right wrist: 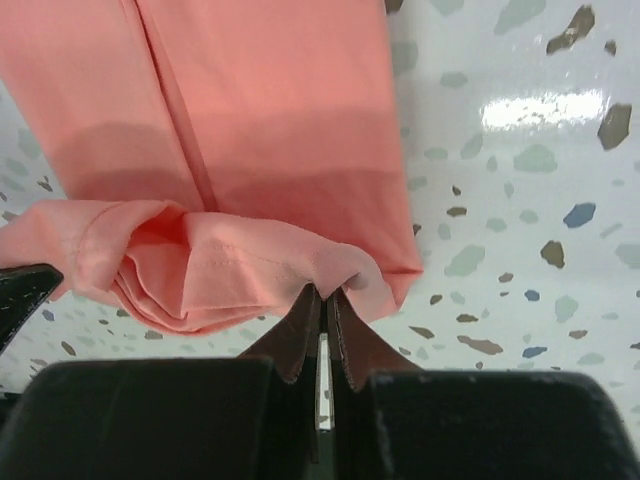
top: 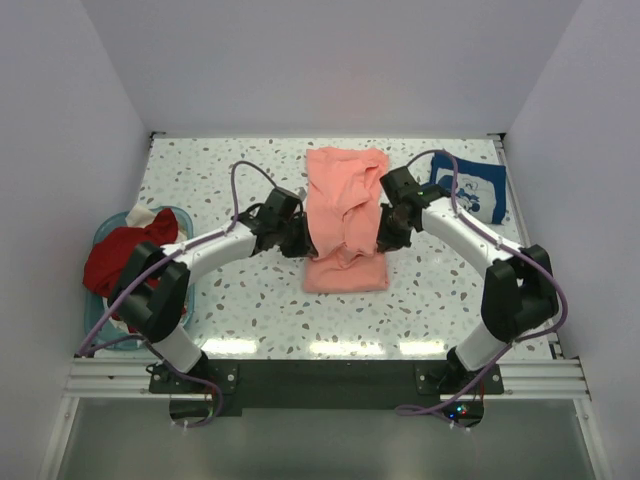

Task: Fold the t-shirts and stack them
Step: Fold the tshirt

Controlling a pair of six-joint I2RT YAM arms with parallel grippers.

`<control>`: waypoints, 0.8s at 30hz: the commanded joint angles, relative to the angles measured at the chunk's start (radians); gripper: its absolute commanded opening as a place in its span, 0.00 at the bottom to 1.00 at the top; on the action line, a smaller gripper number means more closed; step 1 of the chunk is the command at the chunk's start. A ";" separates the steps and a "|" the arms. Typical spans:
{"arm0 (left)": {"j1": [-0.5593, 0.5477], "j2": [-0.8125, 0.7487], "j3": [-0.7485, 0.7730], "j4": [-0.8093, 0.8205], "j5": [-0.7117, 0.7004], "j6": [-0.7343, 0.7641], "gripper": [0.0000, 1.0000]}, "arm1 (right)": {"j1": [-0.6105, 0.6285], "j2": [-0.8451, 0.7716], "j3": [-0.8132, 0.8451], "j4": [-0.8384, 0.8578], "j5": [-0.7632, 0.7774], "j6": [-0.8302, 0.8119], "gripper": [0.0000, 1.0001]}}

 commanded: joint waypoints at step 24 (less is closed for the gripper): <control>0.227 0.359 0.415 0.064 0.065 0.096 0.46 | -0.168 0.483 0.609 -0.045 -0.056 -0.162 0.49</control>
